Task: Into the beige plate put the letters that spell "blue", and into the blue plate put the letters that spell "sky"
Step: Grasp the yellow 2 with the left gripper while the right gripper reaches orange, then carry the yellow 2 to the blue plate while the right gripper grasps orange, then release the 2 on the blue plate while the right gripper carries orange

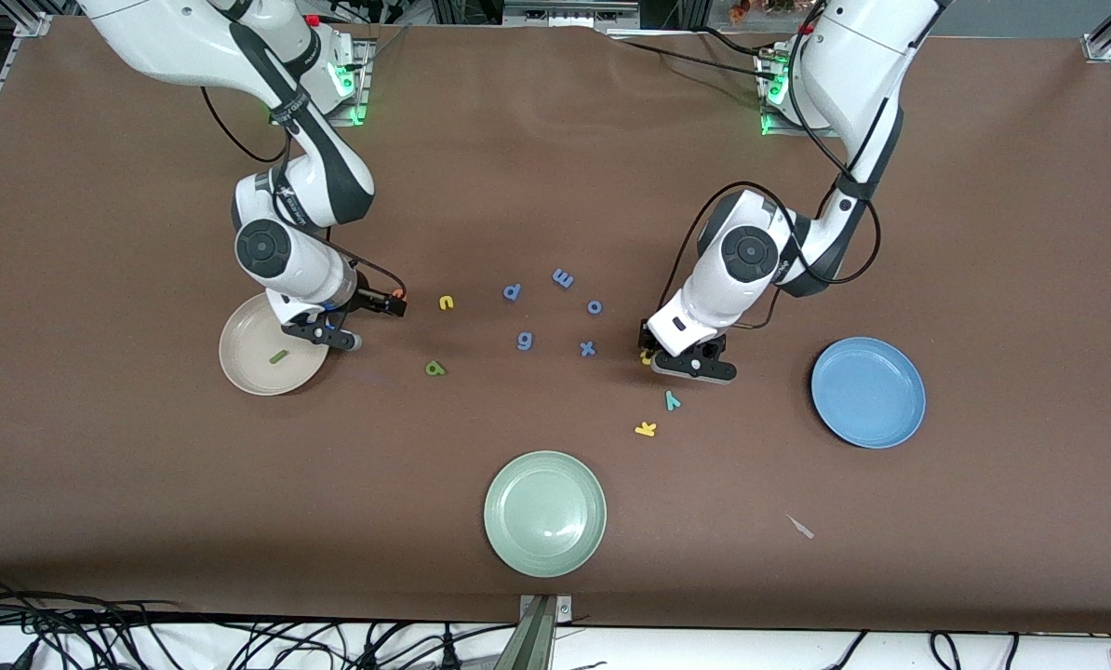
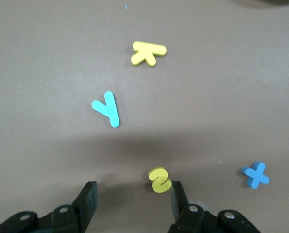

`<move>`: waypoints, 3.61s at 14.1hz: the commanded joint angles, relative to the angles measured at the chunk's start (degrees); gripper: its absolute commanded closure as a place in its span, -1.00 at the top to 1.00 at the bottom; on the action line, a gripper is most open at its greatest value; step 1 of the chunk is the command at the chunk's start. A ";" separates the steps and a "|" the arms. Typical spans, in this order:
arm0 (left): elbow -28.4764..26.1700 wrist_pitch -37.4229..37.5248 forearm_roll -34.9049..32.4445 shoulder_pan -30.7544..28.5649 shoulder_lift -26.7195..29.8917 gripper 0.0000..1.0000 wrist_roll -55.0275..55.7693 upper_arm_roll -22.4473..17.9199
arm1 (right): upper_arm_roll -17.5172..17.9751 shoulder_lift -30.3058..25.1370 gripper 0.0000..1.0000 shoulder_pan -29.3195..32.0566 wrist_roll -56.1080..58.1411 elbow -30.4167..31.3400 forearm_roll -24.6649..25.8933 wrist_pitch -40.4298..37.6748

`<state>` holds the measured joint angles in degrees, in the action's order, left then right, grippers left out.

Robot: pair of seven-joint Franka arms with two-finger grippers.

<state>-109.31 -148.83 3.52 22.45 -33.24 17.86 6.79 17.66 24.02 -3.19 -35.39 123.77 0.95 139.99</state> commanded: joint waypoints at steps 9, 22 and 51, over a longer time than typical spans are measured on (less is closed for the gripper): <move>3.92 0.12 2.02 2.60 -4.45 0.38 0.15 -0.20 | 0.00 1.99 0.99 -2.34 -2.93 1.22 1.69 1.08; 4.54 0.12 1.49 2.60 -5.69 -0.59 -0.46 -0.29 | 0.09 3.40 -0.04 -2.34 -2.84 1.48 1.69 1.08; -6.64 7.26 9.04 -15.01 10.49 0.46 -32.15 0.15 | -2.11 3.75 -0.47 3.62 12.33 -15.91 1.69 -22.11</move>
<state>-118.46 -139.85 9.79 0.60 -20.63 -21.90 7.57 15.54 27.15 -2.40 -28.17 110.32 1.82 121.03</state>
